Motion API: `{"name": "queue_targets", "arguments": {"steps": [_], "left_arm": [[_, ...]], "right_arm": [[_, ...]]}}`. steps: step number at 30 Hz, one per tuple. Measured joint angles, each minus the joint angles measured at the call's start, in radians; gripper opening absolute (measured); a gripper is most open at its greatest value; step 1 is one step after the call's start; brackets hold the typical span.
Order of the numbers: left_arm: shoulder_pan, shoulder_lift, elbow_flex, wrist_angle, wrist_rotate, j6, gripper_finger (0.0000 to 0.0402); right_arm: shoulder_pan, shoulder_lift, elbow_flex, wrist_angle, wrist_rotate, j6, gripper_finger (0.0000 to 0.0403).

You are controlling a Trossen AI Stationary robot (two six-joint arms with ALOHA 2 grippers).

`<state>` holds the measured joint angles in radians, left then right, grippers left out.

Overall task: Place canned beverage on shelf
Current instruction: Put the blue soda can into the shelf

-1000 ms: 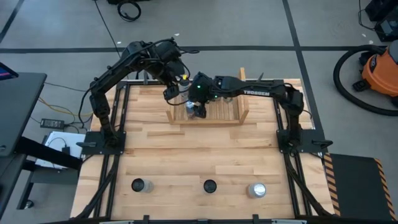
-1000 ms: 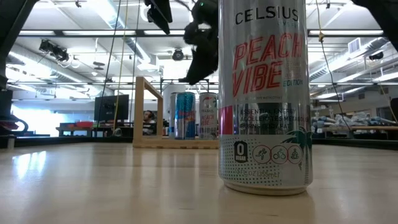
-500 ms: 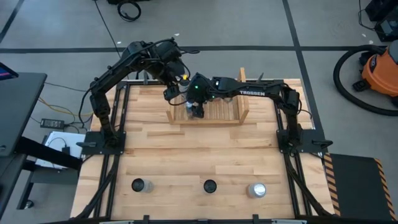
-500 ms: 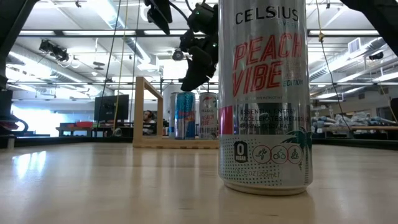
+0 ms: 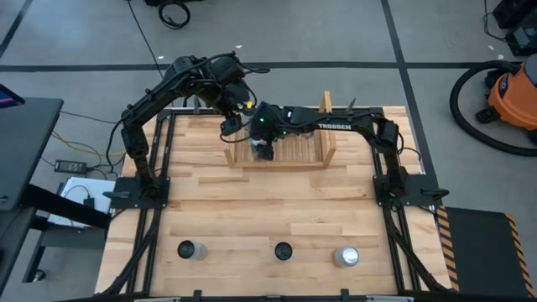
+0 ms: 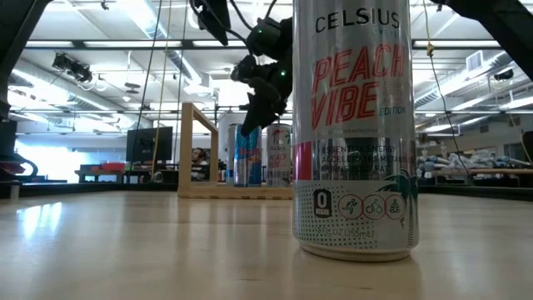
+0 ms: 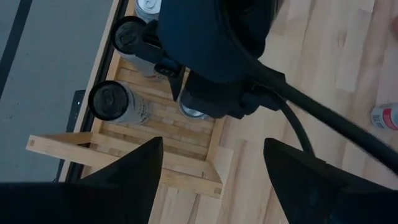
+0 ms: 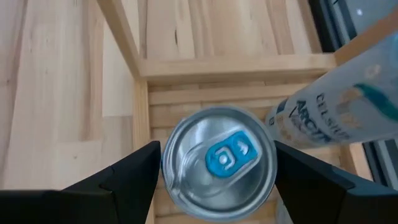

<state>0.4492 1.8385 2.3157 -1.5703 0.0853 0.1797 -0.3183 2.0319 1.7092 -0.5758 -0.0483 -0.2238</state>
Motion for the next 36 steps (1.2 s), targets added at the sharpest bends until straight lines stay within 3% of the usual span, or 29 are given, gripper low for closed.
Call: {"name": "queue_targets", "arguments": {"steps": [8,14,20,28,36], "left_arm": [[0.000,0.000,0.000,-0.001,-0.001,0.010,0.0279],[0.000,0.000,0.000,0.000,-0.002,0.014,0.0279],[0.003,0.000,0.000,-0.001,-0.002,0.015,0.0279],[0.003,0.000,0.000,-0.001,-0.001,0.015,0.0279],[0.003,0.000,0.000,-0.001,-0.002,0.017,0.0279]], "right_arm": [[-0.005,-0.004,0.001,-0.020,0.001,-0.003,0.0252],[-0.006,-0.005,0.002,-0.035,0.005,0.057,0.0251],[-0.006,-0.038,0.014,-0.170,-0.002,0.125,0.0251],[-0.022,-0.153,0.004,-0.292,0.023,0.153,0.0251],[-0.074,-0.321,-0.101,-0.263,0.041,0.176,0.0251]]}}
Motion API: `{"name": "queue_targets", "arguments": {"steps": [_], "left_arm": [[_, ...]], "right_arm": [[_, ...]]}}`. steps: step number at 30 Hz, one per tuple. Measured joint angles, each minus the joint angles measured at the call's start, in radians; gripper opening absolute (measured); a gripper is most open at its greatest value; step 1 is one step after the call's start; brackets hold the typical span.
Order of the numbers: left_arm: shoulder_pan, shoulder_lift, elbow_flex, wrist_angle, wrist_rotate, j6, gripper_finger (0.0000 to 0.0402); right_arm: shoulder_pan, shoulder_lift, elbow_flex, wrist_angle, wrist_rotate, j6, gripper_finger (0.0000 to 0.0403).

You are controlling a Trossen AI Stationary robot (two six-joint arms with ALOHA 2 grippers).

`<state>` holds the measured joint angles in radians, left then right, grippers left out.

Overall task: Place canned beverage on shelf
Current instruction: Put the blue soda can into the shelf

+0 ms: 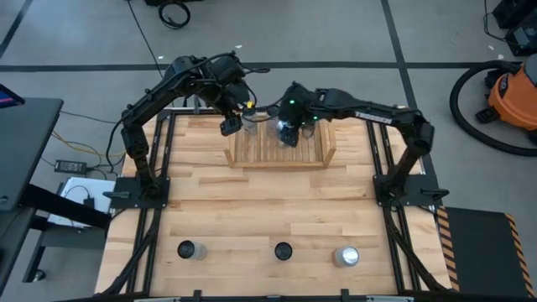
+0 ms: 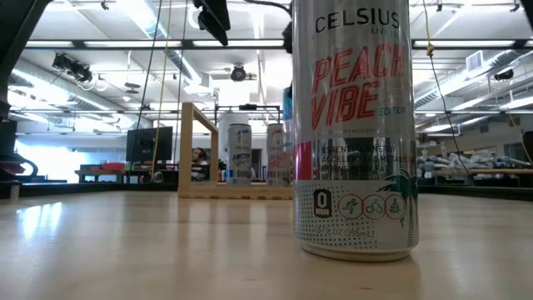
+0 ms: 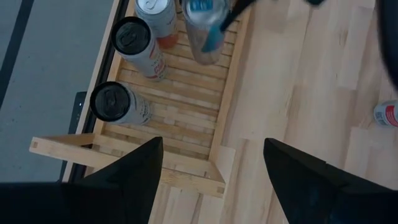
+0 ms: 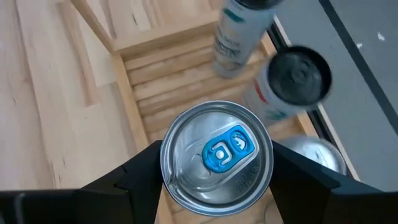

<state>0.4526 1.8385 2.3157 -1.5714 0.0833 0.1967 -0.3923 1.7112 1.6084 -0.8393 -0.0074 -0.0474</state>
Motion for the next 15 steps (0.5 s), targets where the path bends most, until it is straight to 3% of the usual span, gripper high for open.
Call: {"name": "queue_targets", "arguments": {"steps": [8,15], "left_arm": [[0.000,0.000,0.000,0.000,0.000,0.010,0.0279],[0.000,0.000,0.000,0.000,0.000,0.009,0.0279]], "right_arm": [[-0.045,-0.173,-0.263,0.133,0.005,0.069,0.0251],[-0.035,-0.254,-0.421,0.173,0.098,0.124,0.0252]]}}
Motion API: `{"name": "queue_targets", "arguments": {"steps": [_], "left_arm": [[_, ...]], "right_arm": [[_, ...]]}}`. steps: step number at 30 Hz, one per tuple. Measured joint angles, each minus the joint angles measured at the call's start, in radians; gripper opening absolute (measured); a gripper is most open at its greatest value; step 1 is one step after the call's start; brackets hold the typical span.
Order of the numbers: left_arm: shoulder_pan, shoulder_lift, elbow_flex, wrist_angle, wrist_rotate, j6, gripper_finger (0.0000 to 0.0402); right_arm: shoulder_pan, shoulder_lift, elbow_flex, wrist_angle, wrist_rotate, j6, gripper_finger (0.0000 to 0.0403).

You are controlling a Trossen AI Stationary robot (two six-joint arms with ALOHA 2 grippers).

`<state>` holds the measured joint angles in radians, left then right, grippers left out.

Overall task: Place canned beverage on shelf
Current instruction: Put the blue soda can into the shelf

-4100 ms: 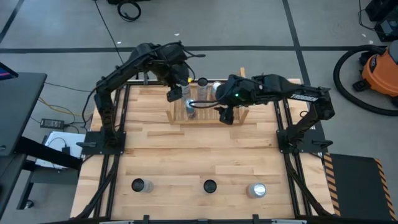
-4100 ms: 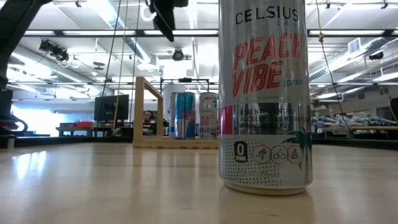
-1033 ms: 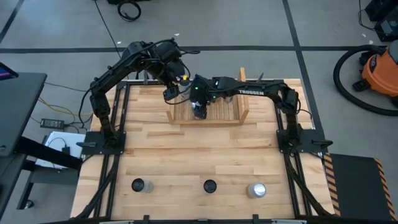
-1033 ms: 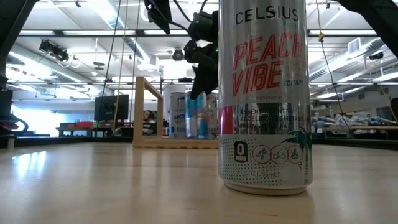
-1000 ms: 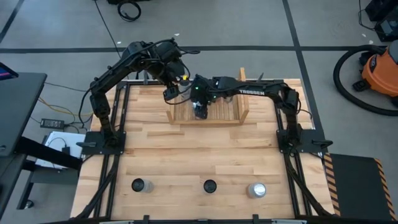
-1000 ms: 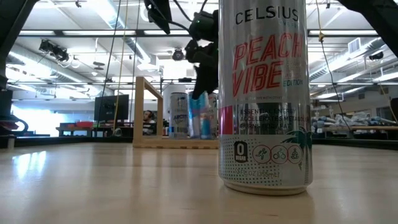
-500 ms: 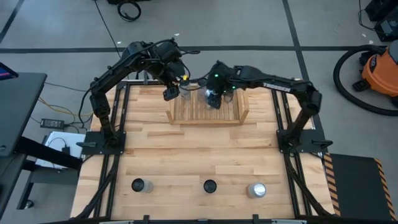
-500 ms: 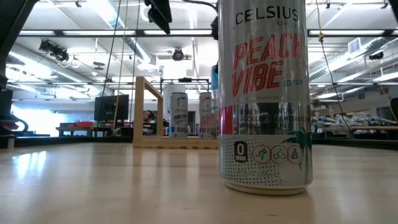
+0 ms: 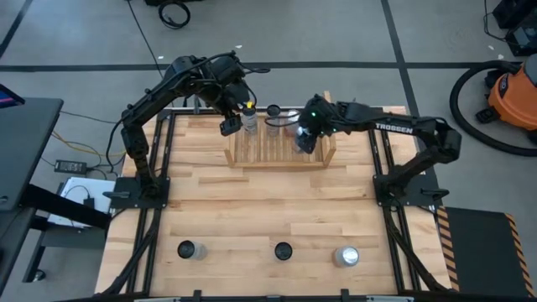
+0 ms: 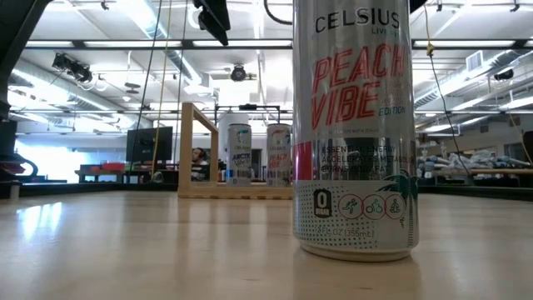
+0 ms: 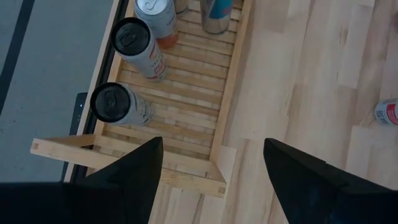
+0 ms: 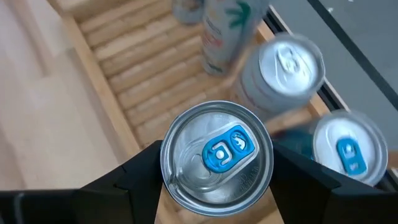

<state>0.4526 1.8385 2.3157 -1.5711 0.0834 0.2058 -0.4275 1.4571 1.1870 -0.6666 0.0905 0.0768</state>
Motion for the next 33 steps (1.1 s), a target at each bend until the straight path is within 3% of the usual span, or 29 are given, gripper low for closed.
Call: {"name": "queue_targets", "arguments": {"steps": [15,33], "left_arm": [[0.000,0.000,0.000,0.000,0.000,-0.001,0.0279],[0.000,0.000,0.000,0.000,0.000,-0.002,0.0279]], "right_arm": [[0.003,-0.026,-0.139,0.035,0.098,0.079,0.0253],[0.008,-0.027,-0.155,0.040,0.095,0.079,0.0283]]}}
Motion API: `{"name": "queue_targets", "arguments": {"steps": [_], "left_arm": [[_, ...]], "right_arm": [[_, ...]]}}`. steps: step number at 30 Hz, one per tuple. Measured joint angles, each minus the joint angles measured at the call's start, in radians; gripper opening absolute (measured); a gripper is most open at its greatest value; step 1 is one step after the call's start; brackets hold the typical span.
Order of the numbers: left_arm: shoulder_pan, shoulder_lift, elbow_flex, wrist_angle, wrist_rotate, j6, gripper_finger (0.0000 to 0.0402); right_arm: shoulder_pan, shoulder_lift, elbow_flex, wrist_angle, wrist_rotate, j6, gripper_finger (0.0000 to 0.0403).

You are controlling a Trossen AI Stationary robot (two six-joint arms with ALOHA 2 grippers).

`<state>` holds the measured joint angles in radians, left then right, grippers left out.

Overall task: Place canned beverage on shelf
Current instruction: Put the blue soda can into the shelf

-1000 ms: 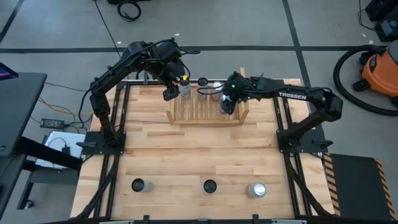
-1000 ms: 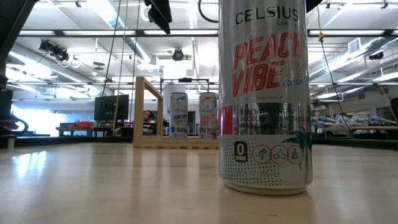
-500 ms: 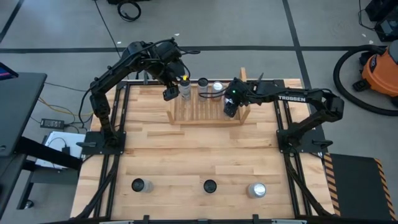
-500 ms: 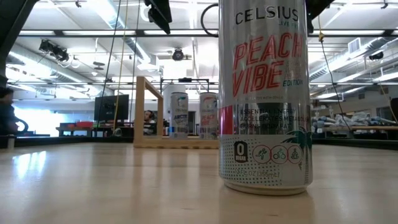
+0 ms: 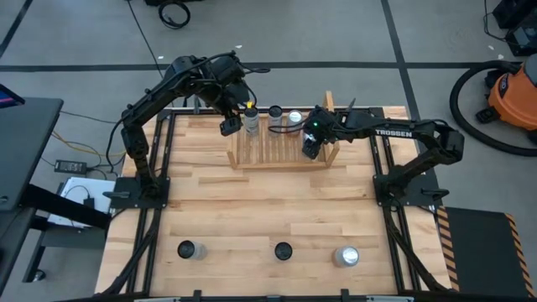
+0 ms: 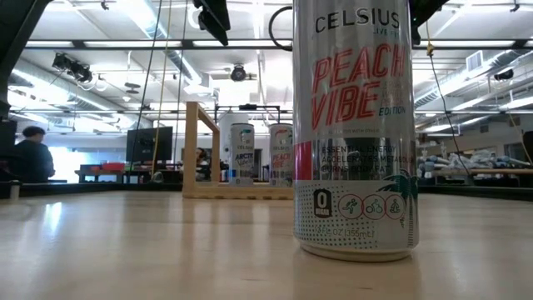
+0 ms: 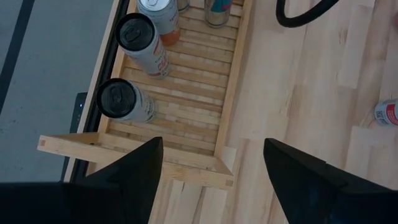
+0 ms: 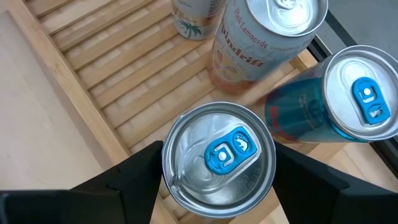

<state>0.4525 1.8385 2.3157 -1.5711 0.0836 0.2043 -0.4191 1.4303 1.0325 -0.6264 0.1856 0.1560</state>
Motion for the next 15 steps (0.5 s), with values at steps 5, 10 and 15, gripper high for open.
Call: {"name": "queue_targets", "arguments": {"steps": [5,10,15], "left_arm": [[0.000,0.000,0.000,0.000,0.000,0.000,0.0279],[0.000,0.000,0.000,0.000,0.000,0.000,0.0279],[0.000,0.000,0.000,0.000,0.000,0.000,0.0279]], "right_arm": [[0.000,0.001,0.000,0.004,-0.002,0.003,0.0281],[-0.001,0.001,0.000,0.004,0.001,0.016,0.0279],[-0.001,0.001,0.000,0.001,0.001,0.017,0.0288]]}}
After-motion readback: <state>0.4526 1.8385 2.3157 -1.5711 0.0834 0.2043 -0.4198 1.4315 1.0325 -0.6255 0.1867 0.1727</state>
